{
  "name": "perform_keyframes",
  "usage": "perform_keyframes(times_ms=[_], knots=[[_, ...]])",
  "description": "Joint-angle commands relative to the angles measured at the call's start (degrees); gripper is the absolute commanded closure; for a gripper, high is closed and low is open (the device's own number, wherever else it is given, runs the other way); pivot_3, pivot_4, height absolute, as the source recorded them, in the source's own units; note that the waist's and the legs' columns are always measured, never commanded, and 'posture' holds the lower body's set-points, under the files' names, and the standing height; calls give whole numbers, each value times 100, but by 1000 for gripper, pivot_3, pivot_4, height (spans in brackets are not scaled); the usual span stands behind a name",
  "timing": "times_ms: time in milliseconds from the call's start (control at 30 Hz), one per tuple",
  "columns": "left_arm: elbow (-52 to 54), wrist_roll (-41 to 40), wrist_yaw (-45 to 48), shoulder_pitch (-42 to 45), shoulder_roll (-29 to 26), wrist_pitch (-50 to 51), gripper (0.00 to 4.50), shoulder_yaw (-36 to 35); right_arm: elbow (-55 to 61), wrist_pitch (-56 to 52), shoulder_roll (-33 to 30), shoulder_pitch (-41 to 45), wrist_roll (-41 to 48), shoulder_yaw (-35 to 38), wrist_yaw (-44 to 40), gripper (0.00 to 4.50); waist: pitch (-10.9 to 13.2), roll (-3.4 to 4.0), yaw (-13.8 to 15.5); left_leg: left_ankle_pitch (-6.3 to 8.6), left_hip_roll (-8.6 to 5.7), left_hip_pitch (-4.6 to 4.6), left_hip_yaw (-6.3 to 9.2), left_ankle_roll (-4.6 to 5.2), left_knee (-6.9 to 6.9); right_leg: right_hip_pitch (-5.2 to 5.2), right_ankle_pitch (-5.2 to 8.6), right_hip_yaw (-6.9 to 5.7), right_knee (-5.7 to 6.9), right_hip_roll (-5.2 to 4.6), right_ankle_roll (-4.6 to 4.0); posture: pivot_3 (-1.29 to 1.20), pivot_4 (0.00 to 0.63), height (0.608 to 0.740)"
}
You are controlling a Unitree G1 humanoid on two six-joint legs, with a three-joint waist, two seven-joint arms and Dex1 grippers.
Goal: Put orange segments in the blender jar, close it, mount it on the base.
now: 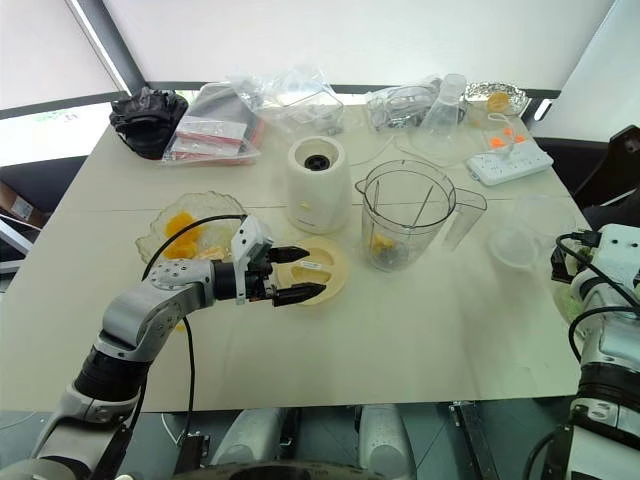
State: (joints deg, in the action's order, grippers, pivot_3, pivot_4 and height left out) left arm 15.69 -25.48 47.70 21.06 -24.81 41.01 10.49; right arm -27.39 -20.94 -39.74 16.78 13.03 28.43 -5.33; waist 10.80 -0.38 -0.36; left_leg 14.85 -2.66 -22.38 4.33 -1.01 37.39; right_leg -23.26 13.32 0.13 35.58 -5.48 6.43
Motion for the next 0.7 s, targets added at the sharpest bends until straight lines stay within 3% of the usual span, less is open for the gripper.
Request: perform_keyframes(times_ms=[33,667,700], knots=[[200,-1,-19,59,-24,-101,72,21,-54,243,-34,125,-60,119,133,0,0,0,-29,0,0,0,0,0,-1,0,0,1,0,0,0,0,150,740],[175,33,46,99,-162,-143,72,86,-267,518,56,343,-28,75,134,0,0,1,-41,0,0,2,0,0,-7,-1,-2,3,-2,1,3,0,150,740],[175,32,46,100,-165,-144,25,85,-284,527,55,349,-33,71,135,259,0,1,-41,0,0,2,0,0,-7,-1,-2,3,-2,1,3,0,150,740]])
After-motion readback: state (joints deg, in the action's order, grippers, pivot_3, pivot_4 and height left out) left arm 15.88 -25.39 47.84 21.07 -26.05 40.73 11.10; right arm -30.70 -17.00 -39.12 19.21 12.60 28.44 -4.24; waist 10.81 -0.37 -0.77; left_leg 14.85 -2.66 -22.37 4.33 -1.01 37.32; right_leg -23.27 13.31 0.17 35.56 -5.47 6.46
